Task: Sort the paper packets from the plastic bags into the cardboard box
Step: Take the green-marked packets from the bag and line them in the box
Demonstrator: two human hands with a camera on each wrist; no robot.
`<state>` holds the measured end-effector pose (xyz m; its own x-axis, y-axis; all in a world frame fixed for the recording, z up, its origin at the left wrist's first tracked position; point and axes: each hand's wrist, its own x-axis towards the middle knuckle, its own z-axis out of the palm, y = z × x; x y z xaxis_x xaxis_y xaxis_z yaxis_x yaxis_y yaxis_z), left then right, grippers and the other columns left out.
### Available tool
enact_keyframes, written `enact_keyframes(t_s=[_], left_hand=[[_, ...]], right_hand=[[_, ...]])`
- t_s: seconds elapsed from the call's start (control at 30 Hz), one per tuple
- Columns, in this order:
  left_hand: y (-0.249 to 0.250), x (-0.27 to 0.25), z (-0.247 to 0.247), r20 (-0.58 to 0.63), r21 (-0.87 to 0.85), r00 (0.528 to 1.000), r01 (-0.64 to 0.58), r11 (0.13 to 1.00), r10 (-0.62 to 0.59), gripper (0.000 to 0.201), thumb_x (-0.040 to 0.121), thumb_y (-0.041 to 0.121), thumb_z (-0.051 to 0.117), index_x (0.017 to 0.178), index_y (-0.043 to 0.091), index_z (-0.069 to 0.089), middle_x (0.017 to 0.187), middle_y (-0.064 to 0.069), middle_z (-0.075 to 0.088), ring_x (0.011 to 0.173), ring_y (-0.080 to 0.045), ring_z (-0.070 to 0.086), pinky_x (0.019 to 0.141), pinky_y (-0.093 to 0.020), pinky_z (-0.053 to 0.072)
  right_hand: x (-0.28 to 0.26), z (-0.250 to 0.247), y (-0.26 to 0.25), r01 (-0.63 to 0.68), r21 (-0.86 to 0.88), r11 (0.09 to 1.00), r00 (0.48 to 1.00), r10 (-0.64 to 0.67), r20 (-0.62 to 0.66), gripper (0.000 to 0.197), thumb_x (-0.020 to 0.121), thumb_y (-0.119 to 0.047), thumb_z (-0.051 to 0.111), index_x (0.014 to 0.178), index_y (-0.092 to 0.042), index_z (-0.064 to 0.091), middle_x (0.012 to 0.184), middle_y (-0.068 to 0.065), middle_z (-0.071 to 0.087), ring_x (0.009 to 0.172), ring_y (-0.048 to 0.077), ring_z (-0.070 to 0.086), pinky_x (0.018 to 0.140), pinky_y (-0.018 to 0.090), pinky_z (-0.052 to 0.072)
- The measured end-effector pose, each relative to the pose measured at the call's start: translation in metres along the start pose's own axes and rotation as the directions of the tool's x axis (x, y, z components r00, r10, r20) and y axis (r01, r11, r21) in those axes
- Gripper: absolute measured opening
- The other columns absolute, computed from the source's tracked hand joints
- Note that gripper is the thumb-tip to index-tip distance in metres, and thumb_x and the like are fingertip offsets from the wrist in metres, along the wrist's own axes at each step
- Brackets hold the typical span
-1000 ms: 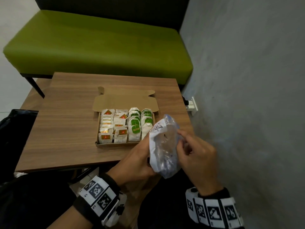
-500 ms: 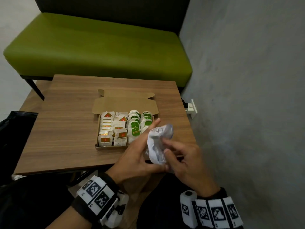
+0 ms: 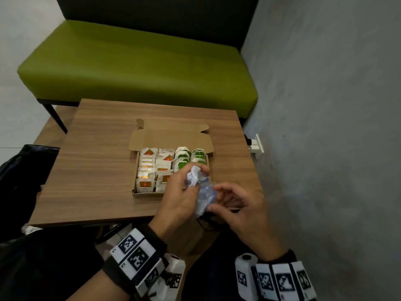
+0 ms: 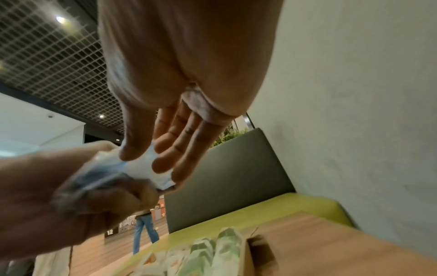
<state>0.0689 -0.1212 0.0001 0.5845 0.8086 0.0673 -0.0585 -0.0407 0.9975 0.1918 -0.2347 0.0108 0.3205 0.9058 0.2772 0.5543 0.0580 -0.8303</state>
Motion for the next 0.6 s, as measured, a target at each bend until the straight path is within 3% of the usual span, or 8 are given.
enact_keyframes(t_s=[0.1, 0.2, 0.27, 0.37, 0.43, 0.5, 0.6], left_hand=[[0.003, -0.005, -0.002, 0.138, -0.166, 0.985, 0.122, 0.979, -0.099, 0.027, 0.080, 0.009, 0.048, 0.096, 0.013, 0.070, 0.088, -0.005, 0.072, 0.081, -0.014, 0.067, 0.070, -0.024, 0.055], [0.003, -0.010, -0.008, 0.283, -0.318, 0.952, 0.210, 0.924, -0.119, 0.031, 0.073, 0.017, 0.054, 0.095, 0.017, 0.076, 0.090, 0.000, 0.074, 0.085, -0.011, 0.068, 0.072, -0.021, 0.053], [0.004, -0.015, -0.009, 0.331, -0.430, 0.936, 0.264, 0.863, -0.121, 0.039, 0.067, 0.029, 0.062, 0.098, 0.009, 0.074, 0.094, -0.003, 0.076, 0.089, -0.013, 0.070, 0.076, -0.022, 0.054], [0.007, -0.014, -0.010, 0.384, -0.495, 0.886, 0.434, 0.753, -0.259, 0.077, 0.061, 0.037, 0.065, 0.126, -0.003, 0.056, 0.123, -0.022, 0.067, 0.112, -0.028, 0.063, 0.094, -0.036, 0.052], [0.013, -0.012, -0.015, 0.412, -0.443, 0.853, 0.496, 0.747, -0.322, 0.071, 0.068, 0.029, 0.059, 0.133, 0.002, 0.052, 0.138, -0.024, 0.055, 0.117, -0.029, 0.057, 0.097, -0.038, 0.048], [0.017, -0.012, -0.020, 0.420, -0.292, 0.869, 0.403, 0.867, -0.263, 0.056, 0.075, 0.026, 0.065, 0.129, 0.010, 0.057, 0.145, -0.014, 0.051, 0.123, -0.021, 0.057, 0.099, -0.035, 0.049], [0.017, -0.018, -0.033, 0.443, -0.100, 0.887, 0.193, 0.976, -0.131, 0.051, 0.090, 0.009, 0.064, 0.138, 0.020, 0.052, 0.140, 0.002, 0.058, 0.128, -0.016, 0.055, 0.105, -0.033, 0.047]], right_hand=[[0.012, -0.003, -0.003, 0.117, -0.066, 0.991, 0.990, -0.122, -0.074, 0.041, 0.072, -0.017, 0.083, 0.108, -0.026, 0.069, 0.092, -0.018, 0.067, 0.075, 0.005, 0.067, 0.060, 0.020, 0.057], [0.019, 0.000, -0.004, 0.156, -0.077, 0.985, 0.985, -0.160, -0.063, 0.027, 0.072, -0.002, 0.083, 0.094, -0.013, 0.072, 0.095, -0.010, 0.070, 0.078, 0.004, 0.065, 0.062, 0.013, 0.051], [0.020, 0.004, 0.002, 0.148, -0.105, 0.983, 0.986, -0.156, -0.064, 0.017, 0.075, -0.003, 0.082, 0.086, -0.009, 0.072, 0.093, -0.009, 0.067, 0.082, 0.001, 0.062, 0.065, 0.012, 0.047], [0.018, 0.007, 0.011, 0.121, -0.195, 0.973, 0.980, -0.148, -0.131, 0.010, 0.078, -0.012, 0.080, 0.078, -0.012, 0.070, 0.085, -0.018, 0.051, 0.078, -0.001, 0.053, 0.059, 0.014, 0.042], [0.016, 0.009, 0.013, 0.123, -0.217, 0.968, 0.978, -0.155, -0.137, 0.010, 0.079, -0.016, 0.078, 0.076, -0.013, 0.069, 0.082, -0.011, 0.049, 0.073, 0.008, 0.051, 0.051, 0.030, 0.046], [0.017, 0.008, 0.011, 0.134, -0.188, 0.973, 0.985, -0.151, -0.083, 0.010, 0.080, -0.016, 0.077, 0.077, -0.013, 0.068, 0.082, -0.007, 0.051, 0.070, 0.017, 0.054, 0.051, 0.043, 0.048], [0.021, 0.001, 0.003, 0.109, -0.061, 0.992, 0.992, -0.105, 0.071, 0.004, 0.081, -0.016, 0.076, 0.083, -0.017, 0.073, 0.088, -0.008, 0.057, 0.076, 0.018, 0.061, 0.058, 0.044, 0.054]])
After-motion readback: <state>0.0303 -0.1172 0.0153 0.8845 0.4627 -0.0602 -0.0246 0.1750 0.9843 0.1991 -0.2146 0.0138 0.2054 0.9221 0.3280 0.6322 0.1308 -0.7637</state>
